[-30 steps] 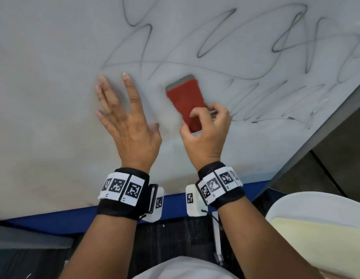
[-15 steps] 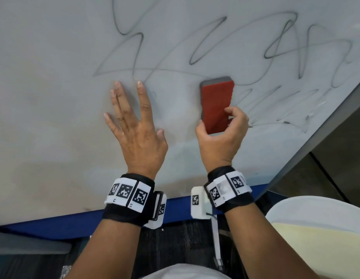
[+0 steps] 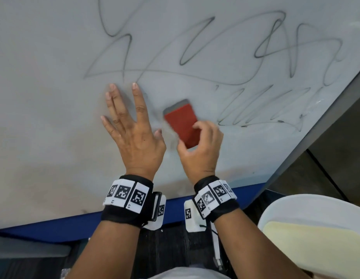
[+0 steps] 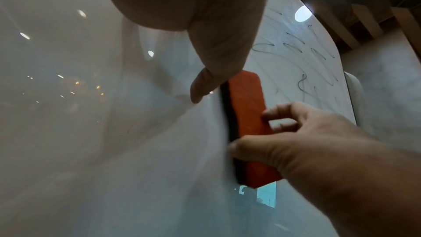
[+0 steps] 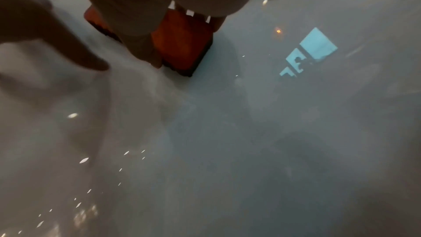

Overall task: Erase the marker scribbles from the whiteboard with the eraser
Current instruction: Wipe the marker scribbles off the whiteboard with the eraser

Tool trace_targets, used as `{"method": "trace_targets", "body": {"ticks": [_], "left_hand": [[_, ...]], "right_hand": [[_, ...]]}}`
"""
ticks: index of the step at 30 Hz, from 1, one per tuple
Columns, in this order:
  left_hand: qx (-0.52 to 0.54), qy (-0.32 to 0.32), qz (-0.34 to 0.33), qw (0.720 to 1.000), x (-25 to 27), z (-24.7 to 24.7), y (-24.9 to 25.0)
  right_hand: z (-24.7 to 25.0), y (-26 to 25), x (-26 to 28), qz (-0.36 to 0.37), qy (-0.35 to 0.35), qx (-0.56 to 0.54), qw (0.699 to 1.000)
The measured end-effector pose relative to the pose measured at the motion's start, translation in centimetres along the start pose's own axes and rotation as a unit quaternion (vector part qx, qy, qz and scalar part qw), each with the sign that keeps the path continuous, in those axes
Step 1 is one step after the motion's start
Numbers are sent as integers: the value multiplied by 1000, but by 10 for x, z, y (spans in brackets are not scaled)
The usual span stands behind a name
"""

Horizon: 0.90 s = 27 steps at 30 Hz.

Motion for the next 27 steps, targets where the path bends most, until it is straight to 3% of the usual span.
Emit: {"method": "trace_targets", "body": {"ticks": [2, 6, 8, 12, 17, 22, 27], "left_hand": [[-1, 0, 0, 1000, 0, 0, 0], [-8, 0, 0, 1000, 1, -2, 0], [-6, -4, 5, 1000, 1, -2, 2], [-5, -8, 9, 1000, 1, -1, 4], [-16, -5, -6, 1000, 2, -3, 1], [-6, 2, -22, 1000, 4, -7, 2], [-30, 26, -88, 995, 7, -14, 18]], "right_hand": [[8, 7, -4, 8, 0, 15, 1000], [24, 13, -24, -23, 118, 1, 993], [17, 6, -20, -22, 113, -4, 993], [9, -1, -12, 3, 26, -9, 1000], [12, -5, -33, -25, 129, -22, 991], [2, -7, -12, -3, 36, 15, 999], [13, 3, -20, -48, 136, 2, 990]]}}
Point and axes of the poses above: each hand's wrist, its own x-axis away from the middle knuckle, its own z-axis out of the back of the hand, y = z × x, the point moved 1 cm from there along -x, towards the middle knuckle, and after that the axes turned 15 degrees about -x, right-handed, at the moved point
